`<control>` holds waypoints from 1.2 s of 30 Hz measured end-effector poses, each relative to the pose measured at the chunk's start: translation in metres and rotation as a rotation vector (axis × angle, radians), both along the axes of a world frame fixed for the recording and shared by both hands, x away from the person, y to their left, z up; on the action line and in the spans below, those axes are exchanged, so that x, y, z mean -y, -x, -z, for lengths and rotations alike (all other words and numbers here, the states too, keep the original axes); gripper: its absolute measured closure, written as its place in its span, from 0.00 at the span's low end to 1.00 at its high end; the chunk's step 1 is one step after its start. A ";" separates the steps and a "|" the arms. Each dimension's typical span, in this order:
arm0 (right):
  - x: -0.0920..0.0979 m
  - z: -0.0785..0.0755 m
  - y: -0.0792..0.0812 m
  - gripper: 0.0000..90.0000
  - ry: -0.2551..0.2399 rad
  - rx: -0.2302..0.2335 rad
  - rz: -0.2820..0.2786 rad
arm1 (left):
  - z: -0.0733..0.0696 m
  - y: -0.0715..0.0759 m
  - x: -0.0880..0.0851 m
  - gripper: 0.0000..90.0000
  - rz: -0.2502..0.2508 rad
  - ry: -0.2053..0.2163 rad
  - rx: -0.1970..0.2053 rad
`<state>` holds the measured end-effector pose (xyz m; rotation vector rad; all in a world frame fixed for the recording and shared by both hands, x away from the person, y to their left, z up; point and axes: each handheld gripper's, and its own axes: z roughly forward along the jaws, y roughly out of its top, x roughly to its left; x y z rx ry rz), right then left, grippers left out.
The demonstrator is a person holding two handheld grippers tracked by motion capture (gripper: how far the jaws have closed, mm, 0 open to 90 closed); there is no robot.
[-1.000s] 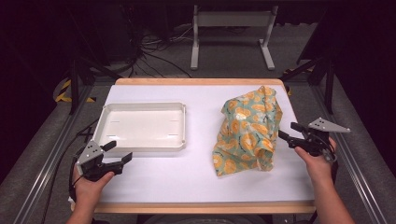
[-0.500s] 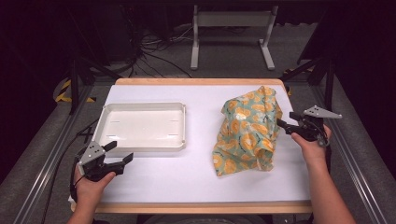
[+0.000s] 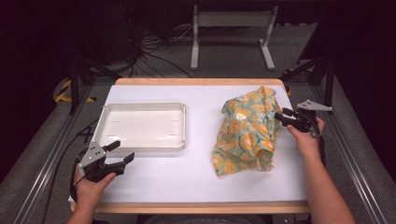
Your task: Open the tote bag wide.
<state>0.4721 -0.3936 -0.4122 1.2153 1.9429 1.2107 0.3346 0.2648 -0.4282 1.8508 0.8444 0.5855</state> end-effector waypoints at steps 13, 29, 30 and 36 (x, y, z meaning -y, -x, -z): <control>-0.004 -0.007 -0.005 0.98 0.061 -0.005 -0.022 | 0.000 -0.001 0.003 0.42 0.051 0.055 -0.020; 0.004 -0.051 0.024 1.00 0.015 0.113 -0.055 | -0.003 0.000 0.020 0.42 0.108 0.097 -0.034; 0.004 -0.051 0.024 1.00 0.015 0.113 -0.055 | -0.003 0.000 0.020 0.38 0.108 0.097 -0.034; 0.000 -0.074 0.039 1.00 -0.004 0.180 -0.087 | -0.021 -0.005 0.038 0.31 0.125 0.041 -0.002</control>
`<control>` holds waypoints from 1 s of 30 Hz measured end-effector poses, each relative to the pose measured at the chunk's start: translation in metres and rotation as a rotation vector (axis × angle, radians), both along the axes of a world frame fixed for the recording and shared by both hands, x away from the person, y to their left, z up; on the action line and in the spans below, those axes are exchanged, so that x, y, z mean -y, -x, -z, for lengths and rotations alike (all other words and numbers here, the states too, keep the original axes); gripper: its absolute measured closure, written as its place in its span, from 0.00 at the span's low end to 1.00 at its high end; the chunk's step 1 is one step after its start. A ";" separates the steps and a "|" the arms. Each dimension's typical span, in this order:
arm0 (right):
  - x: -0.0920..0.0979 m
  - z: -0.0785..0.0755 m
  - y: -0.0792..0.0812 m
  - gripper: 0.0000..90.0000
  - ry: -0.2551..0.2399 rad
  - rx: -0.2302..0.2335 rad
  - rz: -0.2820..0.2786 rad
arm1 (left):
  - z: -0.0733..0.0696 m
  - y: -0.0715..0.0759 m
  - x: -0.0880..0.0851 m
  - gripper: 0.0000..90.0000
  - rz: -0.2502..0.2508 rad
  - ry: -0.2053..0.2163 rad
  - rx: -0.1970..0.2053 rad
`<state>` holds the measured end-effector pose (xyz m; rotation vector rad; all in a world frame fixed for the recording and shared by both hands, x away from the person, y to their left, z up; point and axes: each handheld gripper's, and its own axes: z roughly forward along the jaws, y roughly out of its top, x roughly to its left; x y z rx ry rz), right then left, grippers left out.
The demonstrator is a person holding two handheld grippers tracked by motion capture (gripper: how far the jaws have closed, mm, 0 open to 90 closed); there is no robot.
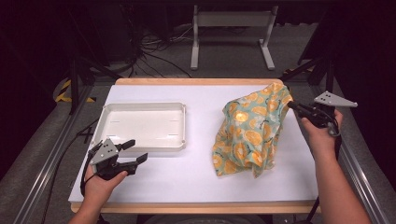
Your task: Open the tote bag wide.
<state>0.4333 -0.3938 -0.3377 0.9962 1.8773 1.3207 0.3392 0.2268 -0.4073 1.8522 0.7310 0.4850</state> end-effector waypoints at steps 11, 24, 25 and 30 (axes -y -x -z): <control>-0.006 -0.023 0.014 1.00 -0.033 0.051 -0.059 | -0.024 -0.013 0.018 0.23 -0.028 -0.005 -0.027; -0.022 -0.043 0.027 1.00 -0.041 0.122 -0.116 | -0.034 -0.018 0.029 0.20 -0.010 0.004 0.003; -0.024 -0.044 0.028 1.00 -0.044 0.122 -0.121 | -0.034 -0.018 0.028 0.20 -0.014 0.011 -0.001; -0.031 -0.053 0.031 1.00 -0.055 0.127 -0.154 | -0.034 -0.020 0.026 0.20 -0.022 0.021 -0.002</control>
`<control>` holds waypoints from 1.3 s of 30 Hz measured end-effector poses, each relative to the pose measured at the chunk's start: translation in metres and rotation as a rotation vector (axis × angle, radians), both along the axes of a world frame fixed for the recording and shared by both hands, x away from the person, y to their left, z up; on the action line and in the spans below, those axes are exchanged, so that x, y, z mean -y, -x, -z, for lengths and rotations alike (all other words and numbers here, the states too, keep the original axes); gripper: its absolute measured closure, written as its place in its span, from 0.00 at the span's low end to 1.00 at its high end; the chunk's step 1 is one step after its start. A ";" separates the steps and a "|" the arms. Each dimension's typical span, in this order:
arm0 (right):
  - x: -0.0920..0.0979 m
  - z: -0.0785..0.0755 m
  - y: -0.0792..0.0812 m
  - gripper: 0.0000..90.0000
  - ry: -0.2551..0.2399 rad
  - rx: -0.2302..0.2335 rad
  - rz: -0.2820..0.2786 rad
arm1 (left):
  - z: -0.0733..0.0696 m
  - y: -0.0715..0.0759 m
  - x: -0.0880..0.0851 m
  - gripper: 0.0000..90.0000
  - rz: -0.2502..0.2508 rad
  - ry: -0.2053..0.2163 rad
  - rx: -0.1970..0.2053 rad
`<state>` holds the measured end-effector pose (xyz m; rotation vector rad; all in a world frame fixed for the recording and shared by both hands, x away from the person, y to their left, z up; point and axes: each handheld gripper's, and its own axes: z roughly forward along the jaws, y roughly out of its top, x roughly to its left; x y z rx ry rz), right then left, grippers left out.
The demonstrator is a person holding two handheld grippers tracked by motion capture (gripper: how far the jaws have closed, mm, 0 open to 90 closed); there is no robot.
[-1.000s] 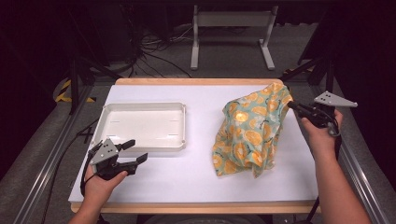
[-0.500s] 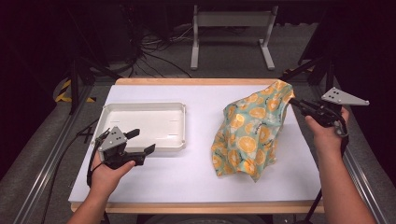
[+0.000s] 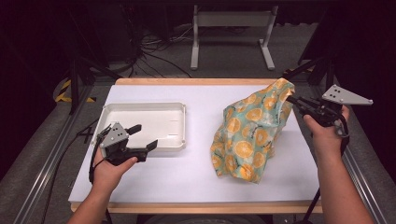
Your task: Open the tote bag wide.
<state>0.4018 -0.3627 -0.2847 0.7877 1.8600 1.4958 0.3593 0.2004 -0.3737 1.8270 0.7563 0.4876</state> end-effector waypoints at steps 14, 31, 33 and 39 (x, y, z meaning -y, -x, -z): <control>-0.035 -0.020 0.004 1.00 0.026 0.017 -0.101 | -0.011 -0.002 0.014 0.20 0.034 0.000 0.033; -0.076 -0.029 0.007 1.00 0.029 0.021 -0.208 | -0.023 -0.005 0.031 0.19 0.071 0.009 0.049; -0.082 -0.030 0.007 1.00 0.035 0.022 -0.221 | -0.024 -0.006 0.034 0.18 0.077 0.009 0.048; -0.097 -0.031 0.004 1.00 0.055 0.016 -0.255 | -0.026 -0.006 0.040 0.18 0.084 0.015 0.044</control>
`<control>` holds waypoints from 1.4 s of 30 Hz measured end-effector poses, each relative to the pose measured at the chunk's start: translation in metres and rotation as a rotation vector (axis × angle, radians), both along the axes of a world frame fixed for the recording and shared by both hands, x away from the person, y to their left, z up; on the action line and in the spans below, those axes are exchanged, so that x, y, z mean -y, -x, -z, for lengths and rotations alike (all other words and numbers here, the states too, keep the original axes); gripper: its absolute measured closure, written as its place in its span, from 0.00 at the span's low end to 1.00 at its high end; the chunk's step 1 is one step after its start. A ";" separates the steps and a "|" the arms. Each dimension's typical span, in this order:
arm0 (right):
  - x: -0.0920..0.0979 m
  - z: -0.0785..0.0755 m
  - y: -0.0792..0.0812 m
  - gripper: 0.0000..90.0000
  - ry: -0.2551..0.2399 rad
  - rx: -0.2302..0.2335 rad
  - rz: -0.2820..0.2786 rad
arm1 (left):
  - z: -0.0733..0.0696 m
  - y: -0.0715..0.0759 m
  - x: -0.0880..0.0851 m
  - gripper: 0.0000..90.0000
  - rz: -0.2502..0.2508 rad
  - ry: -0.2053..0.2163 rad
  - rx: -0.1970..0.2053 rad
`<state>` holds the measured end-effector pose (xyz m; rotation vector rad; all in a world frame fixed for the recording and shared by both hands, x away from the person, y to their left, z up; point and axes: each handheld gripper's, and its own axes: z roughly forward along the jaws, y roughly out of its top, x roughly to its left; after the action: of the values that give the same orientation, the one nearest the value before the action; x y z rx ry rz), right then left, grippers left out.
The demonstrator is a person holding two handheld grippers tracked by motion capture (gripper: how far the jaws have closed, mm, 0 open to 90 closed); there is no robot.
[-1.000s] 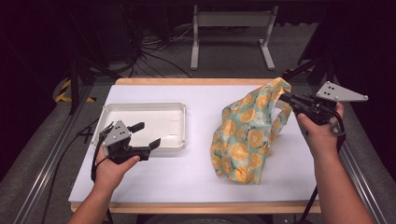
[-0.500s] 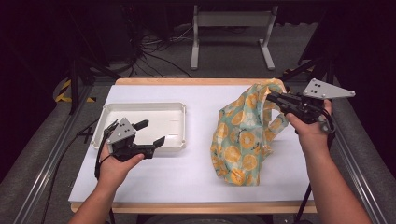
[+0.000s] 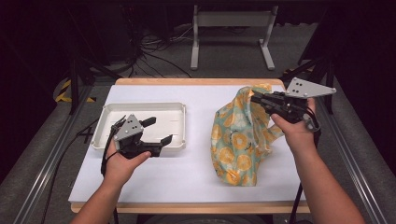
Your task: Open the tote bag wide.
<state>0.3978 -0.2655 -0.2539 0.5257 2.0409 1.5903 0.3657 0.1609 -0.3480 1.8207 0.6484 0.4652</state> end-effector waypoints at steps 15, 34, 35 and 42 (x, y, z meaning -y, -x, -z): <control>-0.019 0.004 -0.006 1.00 0.021 -0.019 -0.034 | -0.013 -0.006 0.040 0.15 0.081 0.014 -0.004; -0.021 0.009 -0.006 1.00 0.010 -0.019 -0.044 | -0.029 -0.026 0.112 0.13 0.225 0.063 0.004; -0.021 0.009 -0.006 1.00 0.010 -0.021 -0.044 | -0.029 -0.027 0.115 0.13 0.227 0.069 0.000; -0.026 0.011 -0.007 1.00 0.005 -0.025 -0.060 | -0.031 -0.032 0.128 0.13 0.255 0.107 -0.024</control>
<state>0.4045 -0.2399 -0.2650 0.4888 2.0970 1.6206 0.3978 0.0326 -0.3174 1.7795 0.4407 0.2346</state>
